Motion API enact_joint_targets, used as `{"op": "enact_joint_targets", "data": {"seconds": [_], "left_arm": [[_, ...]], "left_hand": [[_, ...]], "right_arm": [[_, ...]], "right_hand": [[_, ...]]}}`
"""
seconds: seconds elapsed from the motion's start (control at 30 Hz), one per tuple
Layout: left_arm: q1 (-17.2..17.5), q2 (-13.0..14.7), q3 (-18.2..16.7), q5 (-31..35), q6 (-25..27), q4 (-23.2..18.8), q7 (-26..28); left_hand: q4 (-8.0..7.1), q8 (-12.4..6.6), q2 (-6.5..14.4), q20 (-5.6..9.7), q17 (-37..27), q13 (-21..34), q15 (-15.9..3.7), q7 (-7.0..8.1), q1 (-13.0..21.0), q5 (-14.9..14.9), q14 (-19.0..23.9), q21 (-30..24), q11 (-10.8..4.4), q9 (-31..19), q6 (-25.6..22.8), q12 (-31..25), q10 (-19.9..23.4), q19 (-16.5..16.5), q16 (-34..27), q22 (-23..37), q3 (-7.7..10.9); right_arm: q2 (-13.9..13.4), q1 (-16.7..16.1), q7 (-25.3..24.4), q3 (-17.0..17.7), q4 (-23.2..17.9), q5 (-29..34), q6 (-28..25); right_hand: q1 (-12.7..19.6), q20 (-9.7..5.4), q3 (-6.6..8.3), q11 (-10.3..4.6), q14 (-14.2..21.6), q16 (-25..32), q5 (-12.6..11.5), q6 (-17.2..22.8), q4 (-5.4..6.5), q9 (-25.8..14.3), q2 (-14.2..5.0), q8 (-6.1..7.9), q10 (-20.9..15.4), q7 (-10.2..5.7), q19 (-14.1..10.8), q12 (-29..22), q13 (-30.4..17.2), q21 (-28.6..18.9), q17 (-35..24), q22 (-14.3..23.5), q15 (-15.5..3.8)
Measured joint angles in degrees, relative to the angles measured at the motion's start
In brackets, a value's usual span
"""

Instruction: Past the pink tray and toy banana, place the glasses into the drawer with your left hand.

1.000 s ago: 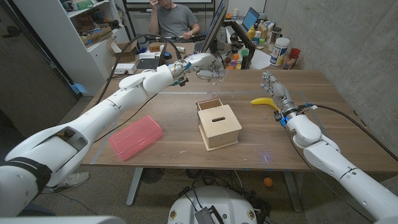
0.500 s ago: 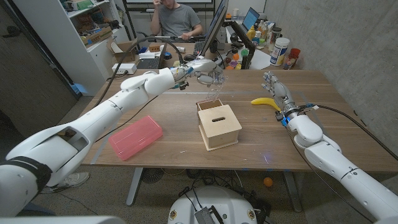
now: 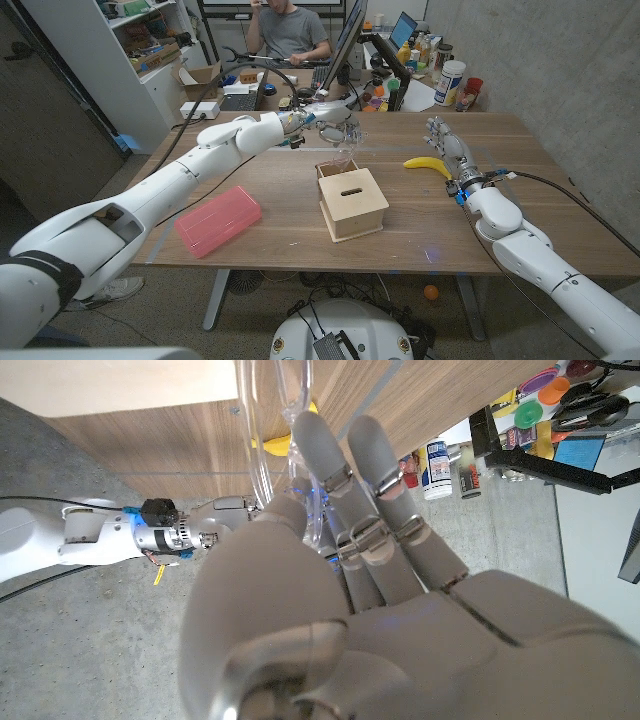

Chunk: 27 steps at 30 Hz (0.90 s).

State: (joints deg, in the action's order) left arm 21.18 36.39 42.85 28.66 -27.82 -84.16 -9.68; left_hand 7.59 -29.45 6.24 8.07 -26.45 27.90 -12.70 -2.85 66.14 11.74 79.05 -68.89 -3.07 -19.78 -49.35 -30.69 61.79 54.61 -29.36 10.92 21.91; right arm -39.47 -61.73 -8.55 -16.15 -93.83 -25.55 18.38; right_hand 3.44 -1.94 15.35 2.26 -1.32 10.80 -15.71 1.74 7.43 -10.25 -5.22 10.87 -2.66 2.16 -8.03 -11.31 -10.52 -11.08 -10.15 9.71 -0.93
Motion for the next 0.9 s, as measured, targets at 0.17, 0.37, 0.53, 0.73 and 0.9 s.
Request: {"op": "enact_joint_targets", "data": {"seconds": [0.17, 0.37, 0.53, 0.73, 0.9], "left_arm": [[0.0, 0.1, 0.5, 0.1, 0.7, -0.5, -1.6], [0.0, 0.5, 1.0, 0.6, 1.3, -1.1, -3.1], [-0.2, 0.8, 1.4, 1.5, 1.5, -1.5, -3.8], [-0.8, 1.6, 2.1, 4.1, 1.5, -2.4, -4.8], [-1.1, 1.9, 2.6, 5.8, 1.5, -2.9, -5.2]], "left_hand": [[0.01, 0.01, -0.1, 0.0, 0.0, 0.0, 0.0, 0.0, -0.1, -0.2, 0.0, -0.2, 0.0, 0.0, 0.0, 0.1, 0.0, 0.0, 0.4, 0.0, 0.01], [0.01, 0.03, -0.3, -0.28, -0.3, 0.3, 0.09, 0.0, -0.3, -0.2, 0.1, -0.2, 0.0, 0.0, 0.0, 0.2, 0.0, -0.3, 0.4, 0.0, 0.63], [0.07, 0.23, -0.3, -0.29, -0.3, 2.0, 0.12, -0.01, -0.3, -0.2, 0.0, -0.6, 0.0, -0.1, 0.0, 0.6, 0.0, -0.3, 0.4, -0.3, 0.69], [0.07, 0.29, -0.3, -0.5, 0.2, 2.1, 0.09, 0.0, -0.3, -0.1, -0.5, -0.7, 0.0, -0.1, 0.0, 1.1, 0.0, -0.7, 0.8, -0.3, 0.69], [0.07, 0.46, -0.3, -0.5, 0.2, 2.1, 0.09, 0.0, -0.3, 0.0, -0.5, -0.7, 0.0, -0.1, 0.0, 1.3, 0.0, -0.7, 0.9, -0.3, 0.69]], "right_arm": [[0.0, -0.2, 0.2, 0.1, 0.2, -0.1, 0.2], [0.0, -0.3, 0.4, 0.1, 0.3, -0.3, 0.4], [0.1, -0.5, 0.4, 0.1, 0.3, -0.3, 0.5], [0.2, -0.7, 0.1, 0.1, 0.2, -0.3, 0.5], [0.2, -0.7, 0.0, 0.0, 0.1, -0.1, 0.3]], "right_hand": [[0.0, 0.0, 0.0, 0.0, 0.0, 0.0, 0.0, 0.0, 0.0, 0.0, 0.0, 0.0, 0.0, 0.0, 0.0, 0.0, 0.0, 0.0, 0.0, 0.0, 0.0], [0.0, 0.0, 0.0, 0.0, 0.0, 0.0, 0.0, 0.0, 0.0, 0.0, 0.0, 0.0, 0.0, 0.0, 0.0, 0.0, 0.0, 0.0, 0.0, 0.0, 0.0], [0.0, 0.0, 0.0, 0.0, 0.0, 0.0, 0.0, 0.0, 0.0, 0.0, 0.0, 0.0, 0.0, 0.0, 0.0, 0.0, 0.0, 0.0, 0.0, 0.0, 0.0], [0.0, 0.0, 0.0, 0.0, 0.0, 0.0, 0.0, 0.0, 0.0, 0.0, 0.0, 0.0, 0.0, 0.0, 0.0, 0.0, 0.0, 0.0, 0.0, 0.0, 0.0], [0.0, 0.0, 0.0, 0.0, 0.0, 0.0, 0.0, 0.0, 0.0, 0.0, 0.0, 0.0, 0.0, 0.0, 0.0, 0.0, 0.0, 0.0, 0.0, 0.0, 0.0]]}}
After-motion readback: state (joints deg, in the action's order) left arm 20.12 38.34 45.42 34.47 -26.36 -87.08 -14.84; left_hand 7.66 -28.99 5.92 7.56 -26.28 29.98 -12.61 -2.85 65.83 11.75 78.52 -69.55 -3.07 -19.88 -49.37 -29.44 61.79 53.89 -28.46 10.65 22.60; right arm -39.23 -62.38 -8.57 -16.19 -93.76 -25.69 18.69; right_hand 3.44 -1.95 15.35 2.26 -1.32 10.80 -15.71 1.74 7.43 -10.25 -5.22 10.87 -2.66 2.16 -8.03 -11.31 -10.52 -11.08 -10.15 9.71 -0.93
